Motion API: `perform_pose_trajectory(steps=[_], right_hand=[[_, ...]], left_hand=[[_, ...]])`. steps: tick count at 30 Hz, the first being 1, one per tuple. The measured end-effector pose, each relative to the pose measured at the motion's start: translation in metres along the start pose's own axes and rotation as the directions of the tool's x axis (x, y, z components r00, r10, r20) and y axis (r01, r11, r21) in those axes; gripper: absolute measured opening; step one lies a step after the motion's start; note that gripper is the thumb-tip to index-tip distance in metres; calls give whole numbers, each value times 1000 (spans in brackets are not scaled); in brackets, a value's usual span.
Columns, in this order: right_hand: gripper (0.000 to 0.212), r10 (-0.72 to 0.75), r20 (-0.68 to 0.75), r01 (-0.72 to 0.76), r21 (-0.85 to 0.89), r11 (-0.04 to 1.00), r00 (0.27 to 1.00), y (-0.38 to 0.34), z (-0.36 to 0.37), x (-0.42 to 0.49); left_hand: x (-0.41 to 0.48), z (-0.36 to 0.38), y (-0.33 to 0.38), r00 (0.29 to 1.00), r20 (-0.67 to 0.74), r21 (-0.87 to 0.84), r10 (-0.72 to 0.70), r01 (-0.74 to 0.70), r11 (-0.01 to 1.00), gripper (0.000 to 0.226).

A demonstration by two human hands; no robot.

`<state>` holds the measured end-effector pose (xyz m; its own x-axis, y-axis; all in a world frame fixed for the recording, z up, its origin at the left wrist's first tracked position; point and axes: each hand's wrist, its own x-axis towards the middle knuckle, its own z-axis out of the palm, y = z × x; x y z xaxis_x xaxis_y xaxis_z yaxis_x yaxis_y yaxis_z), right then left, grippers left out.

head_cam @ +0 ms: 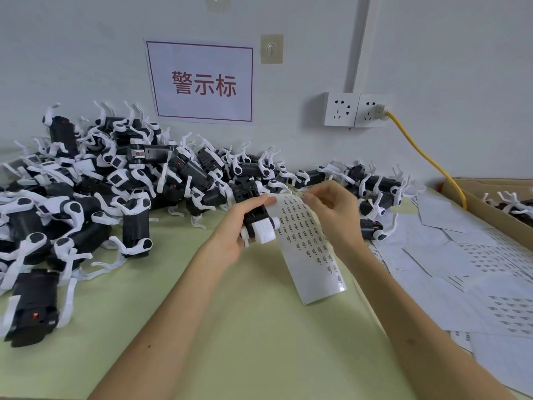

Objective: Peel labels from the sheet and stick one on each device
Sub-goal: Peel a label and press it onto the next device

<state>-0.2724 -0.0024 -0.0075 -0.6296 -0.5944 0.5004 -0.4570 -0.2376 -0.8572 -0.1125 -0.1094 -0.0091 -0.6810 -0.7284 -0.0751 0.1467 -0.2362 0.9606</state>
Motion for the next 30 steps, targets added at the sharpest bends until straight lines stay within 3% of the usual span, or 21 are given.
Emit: perform_pose_trajectory(steps=[3, 8, 11, 16, 20, 27, 30], right_hand=[[17, 73, 24, -76, 152, 985, 997, -3, -3, 0], [25, 173, 71, -185, 222, 957, 982, -4, -3, 1], [23, 206, 140, -235, 241, 942, 968, -5, -2, 0], [21, 229, 207, -274, 228, 934, 951, -7, 0, -2], [16, 226, 243, -278, 207, 938, 943, -9, 1, -3], [16, 203, 249, -253, 190, 949, 947, -8, 1, -3], [21, 182, 237, -220, 144, 965, 954, -7, 2, -3]], left_hand=[[3, 0, -2, 993, -113, -44, -42, 37, 998, 18], [8, -10, 1, 959, -281, -164, -24, -24, 986, 16], [5, -10, 6, 989, -138, -204, 58, -86, 975, 20], [-3, 3, 5, 986, 121, -26, 116, -113, 993, 22], [-4, 6, 2, 989, 106, 15, 103, -105, 994, 24], [-4, 3, 5, 976, 170, -99, 136, -120, 988, 21], [-4, 2, 6, 977, 157, -70, 145, -135, 988, 21]])
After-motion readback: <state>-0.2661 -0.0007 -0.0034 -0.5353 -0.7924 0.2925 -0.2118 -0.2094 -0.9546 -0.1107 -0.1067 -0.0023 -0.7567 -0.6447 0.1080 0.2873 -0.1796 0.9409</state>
